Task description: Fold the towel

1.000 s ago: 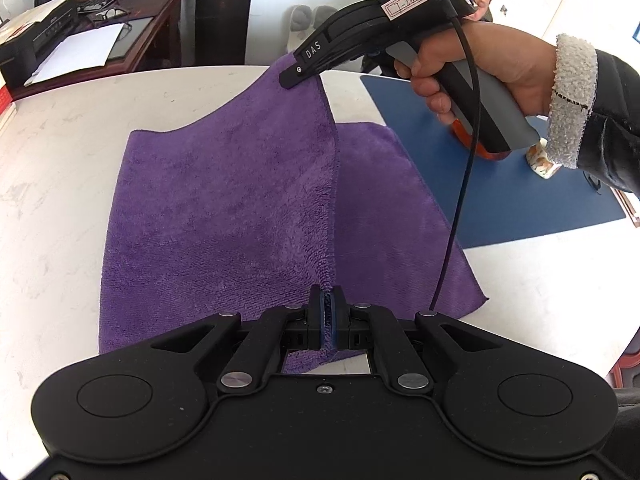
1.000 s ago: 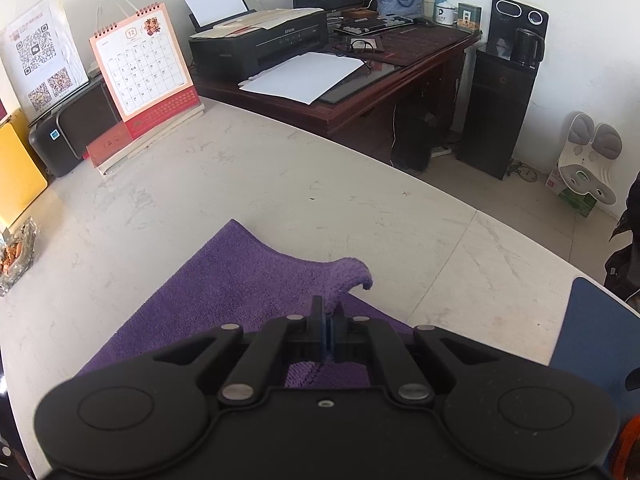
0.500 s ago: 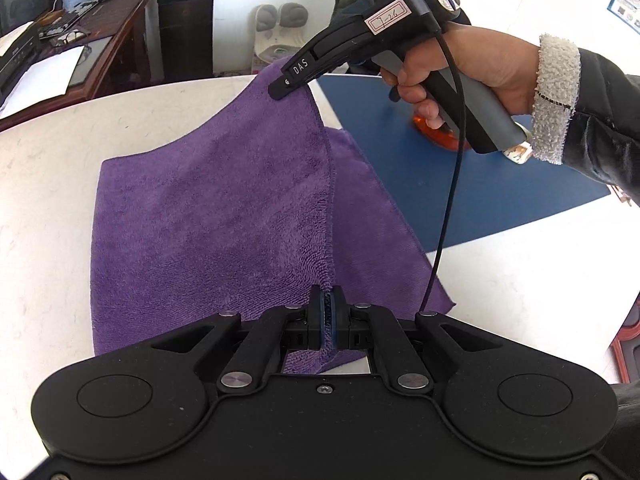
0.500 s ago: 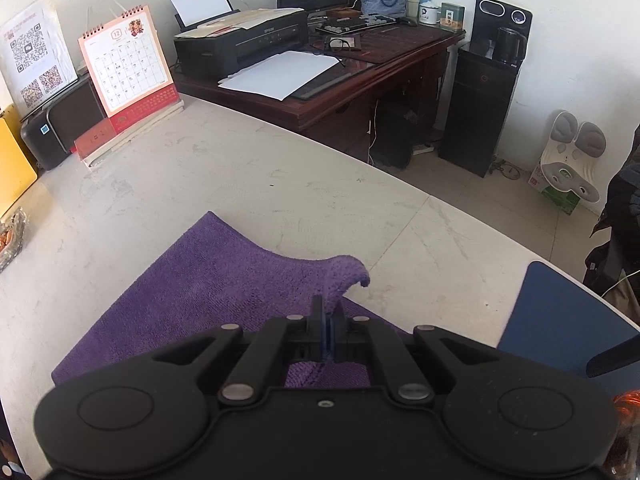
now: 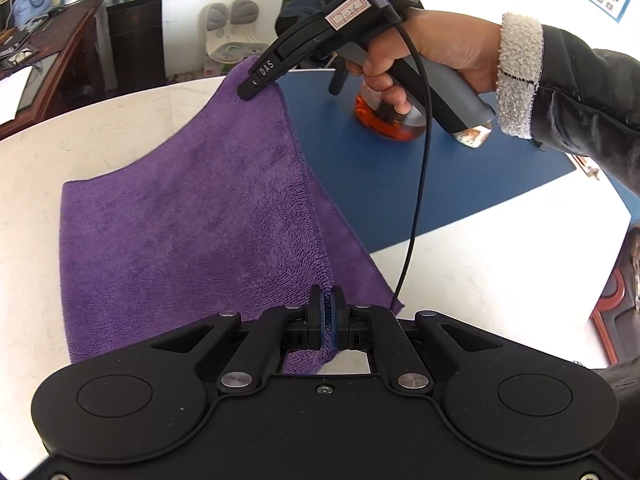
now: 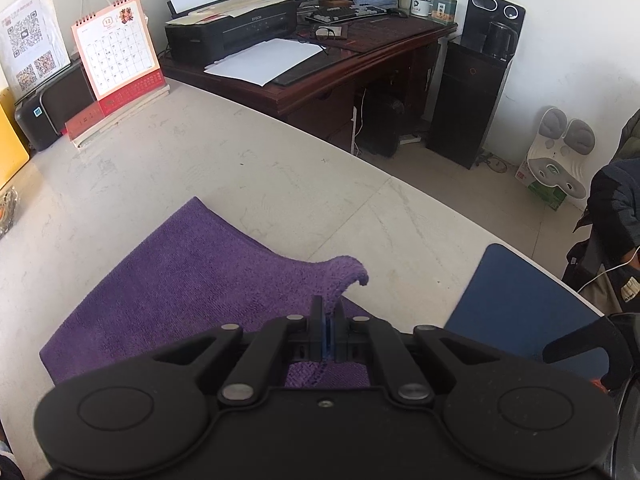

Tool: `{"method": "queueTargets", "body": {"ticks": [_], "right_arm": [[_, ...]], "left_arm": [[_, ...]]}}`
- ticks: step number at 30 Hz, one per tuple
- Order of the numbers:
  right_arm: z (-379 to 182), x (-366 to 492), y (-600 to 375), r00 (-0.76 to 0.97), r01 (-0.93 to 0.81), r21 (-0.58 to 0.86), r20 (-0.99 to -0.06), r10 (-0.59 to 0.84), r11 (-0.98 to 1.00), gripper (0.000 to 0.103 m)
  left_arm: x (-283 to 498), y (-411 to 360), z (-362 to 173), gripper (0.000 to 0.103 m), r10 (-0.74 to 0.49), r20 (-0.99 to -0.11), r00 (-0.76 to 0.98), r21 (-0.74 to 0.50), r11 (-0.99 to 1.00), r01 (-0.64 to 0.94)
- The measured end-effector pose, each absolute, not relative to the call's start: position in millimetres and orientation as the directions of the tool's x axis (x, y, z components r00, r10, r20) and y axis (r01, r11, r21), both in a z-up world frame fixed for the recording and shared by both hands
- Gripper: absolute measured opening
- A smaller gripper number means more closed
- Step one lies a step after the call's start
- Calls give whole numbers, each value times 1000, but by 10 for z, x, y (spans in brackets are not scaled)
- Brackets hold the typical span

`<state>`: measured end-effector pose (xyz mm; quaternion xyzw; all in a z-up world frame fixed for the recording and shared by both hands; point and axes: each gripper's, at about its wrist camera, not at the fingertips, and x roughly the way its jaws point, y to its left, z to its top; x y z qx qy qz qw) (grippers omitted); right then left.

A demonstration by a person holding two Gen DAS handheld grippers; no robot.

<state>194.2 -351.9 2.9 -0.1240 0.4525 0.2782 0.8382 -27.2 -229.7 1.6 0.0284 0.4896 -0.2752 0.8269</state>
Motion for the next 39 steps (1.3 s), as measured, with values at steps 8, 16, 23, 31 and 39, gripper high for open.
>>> {"method": "queueTargets", "body": {"ticks": [8,16,23,31,39], "right_arm": [[89,1969,-3693,438,-584,42,-824,359,810,2],[-192,2049,-3750,426,-609,-36,-857,289,792,2],[-511,2080,-3732,409,-627,-77,-880,243,775,2],[-692,2022,-3720,430,-645,-117,-872,233,755,2],[-834,1958,-3713,457,-658,-153,-859,230,737,2]], "left_arm": [[-209,-2295,92,3,-457,-812,362,-223,817,532],[-82,-2357,-236,3,-470,-843,263,-273,794,543],[151,-2457,-597,3,-503,-847,174,-345,768,540],[231,-2548,-861,7,-508,-851,135,-363,754,548],[224,-2582,-1026,9,-529,-843,99,-394,732,557]]}}
